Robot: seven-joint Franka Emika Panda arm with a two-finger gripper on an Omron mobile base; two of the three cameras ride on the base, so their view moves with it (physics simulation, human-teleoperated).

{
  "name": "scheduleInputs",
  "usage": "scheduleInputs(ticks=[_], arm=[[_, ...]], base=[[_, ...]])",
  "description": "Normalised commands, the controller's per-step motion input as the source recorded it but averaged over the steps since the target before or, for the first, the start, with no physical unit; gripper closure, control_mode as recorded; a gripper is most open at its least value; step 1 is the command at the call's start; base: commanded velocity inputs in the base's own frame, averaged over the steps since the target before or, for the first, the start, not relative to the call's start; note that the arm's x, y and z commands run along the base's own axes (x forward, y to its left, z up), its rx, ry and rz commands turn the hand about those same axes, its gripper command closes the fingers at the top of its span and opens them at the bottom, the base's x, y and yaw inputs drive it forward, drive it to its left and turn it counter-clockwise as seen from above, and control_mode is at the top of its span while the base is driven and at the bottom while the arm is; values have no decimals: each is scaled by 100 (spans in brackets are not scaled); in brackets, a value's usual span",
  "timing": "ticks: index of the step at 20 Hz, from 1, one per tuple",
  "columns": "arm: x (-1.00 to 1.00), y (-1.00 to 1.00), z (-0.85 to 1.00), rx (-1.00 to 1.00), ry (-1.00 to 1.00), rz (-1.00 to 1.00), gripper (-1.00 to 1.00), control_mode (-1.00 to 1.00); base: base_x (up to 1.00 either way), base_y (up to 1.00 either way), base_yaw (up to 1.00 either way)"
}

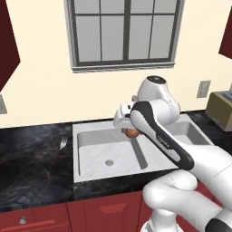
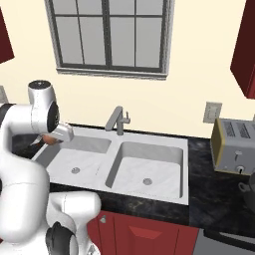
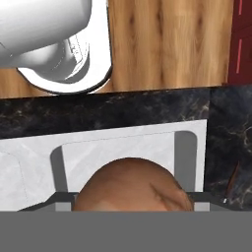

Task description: Turn on the sink faucet. Then move the onion from the counter to the sink. Turn off the sink. Move the vegetable from the sink to the pot next to the stove. Finally move the pot to the front left burner.

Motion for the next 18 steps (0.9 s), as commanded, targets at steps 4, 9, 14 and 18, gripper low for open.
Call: scheduleInputs(ticks=[4, 9, 14, 18], arm=[[-29, -6, 0, 0, -1, 0, 100, -100], [-33, -7, 0, 0, -5, -3, 100, 100], [0, 0, 0, 0, 0, 0, 100, 100], [0, 0, 0, 0, 0, 0, 100, 100]], base=[[0, 0, 0], [-28, -4, -4], [-67, -4, -28], [-43, 0, -42]])
